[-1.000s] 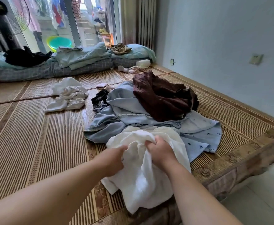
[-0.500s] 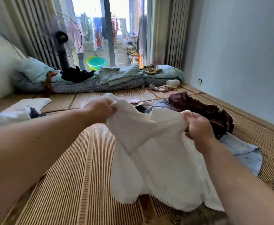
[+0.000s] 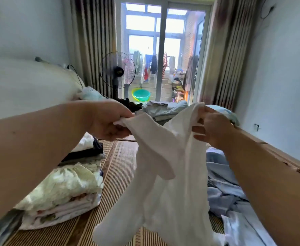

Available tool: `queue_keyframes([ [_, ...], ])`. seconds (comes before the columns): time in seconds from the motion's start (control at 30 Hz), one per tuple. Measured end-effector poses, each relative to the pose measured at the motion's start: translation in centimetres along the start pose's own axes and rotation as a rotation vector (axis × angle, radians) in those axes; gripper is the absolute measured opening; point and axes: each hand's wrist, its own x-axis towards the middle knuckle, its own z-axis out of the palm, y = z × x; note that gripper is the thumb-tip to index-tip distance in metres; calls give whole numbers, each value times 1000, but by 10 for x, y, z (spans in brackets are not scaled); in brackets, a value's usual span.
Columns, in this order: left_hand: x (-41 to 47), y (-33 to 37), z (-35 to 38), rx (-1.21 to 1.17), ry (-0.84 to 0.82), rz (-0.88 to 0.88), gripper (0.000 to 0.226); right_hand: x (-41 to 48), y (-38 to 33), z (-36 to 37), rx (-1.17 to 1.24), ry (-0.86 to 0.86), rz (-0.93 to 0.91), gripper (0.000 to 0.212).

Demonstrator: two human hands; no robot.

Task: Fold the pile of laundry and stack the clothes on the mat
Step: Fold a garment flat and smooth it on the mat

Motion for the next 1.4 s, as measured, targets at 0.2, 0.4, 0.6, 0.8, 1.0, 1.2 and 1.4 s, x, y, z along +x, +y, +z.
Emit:
queue_keyframes([
  [0.2, 8, -46, 34, 614, -19, -27, 27, -4, -2, 53, 169, -23, 20, 18],
  [0.4, 24, -58, 93, 669, -25, 212, 124, -10, -22, 79, 321, -27, 154, 21],
  [0.6, 34, -82, 153, 725, 381, 453, 102, -3, -51, 72, 436, 35, 191, 18],
  [0.8, 39, -39, 135, -164, 257, 438, 25, -4, -27, 44, 248, -93, 165, 13],
  [1.0, 61, -59, 158, 290, 181, 273, 98, -9, 11, 45, 402, -63, 336, 19],
  [1.2, 82, -121, 175, 382, 243, 102, 53, -20, 46, 38, 43, -121, 344, 67],
  [1.4, 92, -183, 180, 353, 57, 26, 57, -43, 174, 2, -840, -280, 287, 52],
])
